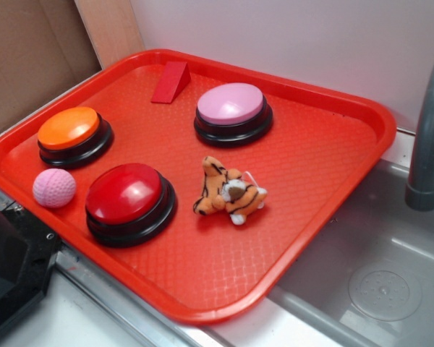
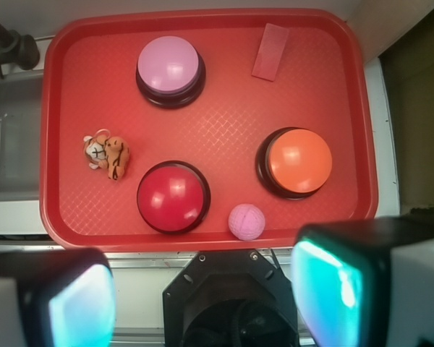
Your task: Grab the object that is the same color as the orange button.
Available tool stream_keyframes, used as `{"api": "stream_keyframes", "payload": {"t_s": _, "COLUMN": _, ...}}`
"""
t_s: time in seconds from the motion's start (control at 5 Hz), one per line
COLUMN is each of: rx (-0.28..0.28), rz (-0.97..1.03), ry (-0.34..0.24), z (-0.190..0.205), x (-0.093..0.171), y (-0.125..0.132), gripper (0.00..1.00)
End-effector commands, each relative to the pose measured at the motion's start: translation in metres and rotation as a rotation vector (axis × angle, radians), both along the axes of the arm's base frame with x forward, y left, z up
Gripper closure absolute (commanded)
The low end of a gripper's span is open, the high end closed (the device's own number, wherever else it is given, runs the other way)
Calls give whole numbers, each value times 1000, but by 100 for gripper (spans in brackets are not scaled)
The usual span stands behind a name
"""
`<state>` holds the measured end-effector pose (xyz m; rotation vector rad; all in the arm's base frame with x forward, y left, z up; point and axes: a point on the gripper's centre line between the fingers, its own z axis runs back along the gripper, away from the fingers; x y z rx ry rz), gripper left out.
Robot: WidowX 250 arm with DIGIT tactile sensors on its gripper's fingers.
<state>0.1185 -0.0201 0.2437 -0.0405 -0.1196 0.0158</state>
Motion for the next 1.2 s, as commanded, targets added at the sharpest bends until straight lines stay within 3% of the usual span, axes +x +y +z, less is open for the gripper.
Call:
{"api": "stream_keyframes", "payload": {"t_s": 0.0, "rx": 0, "rz": 0, "ry": 0, "z": 0, "x": 0, "y": 0, "gripper": 0}}
{"api": "stream_keyframes", "payload": {"t_s": 0.2, "rx": 36, "rz": -165, "ry": -66, "z": -4, "x": 21, "y": -9, "gripper": 0}}
{"api": "stream_keyframes", "payload": {"t_s": 0.4, "rx": 63, "rz": -403, "ry": -74, "z": -18, "x": 38, "y": -29, "gripper": 0}}
{"api": "stream_keyframes", "payload": {"t_s": 0.6, "rx": 12, "rz": -650, "ry": -117, "z": -37, "x": 58, "y": -58, "gripper": 0}}
{"api": "stream_keyframes", "payload": {"t_s": 1.0, "rx": -89, "rz": -1071, "ry": -103, "z": -84, "x": 68, "y": -104, "gripper": 0}}
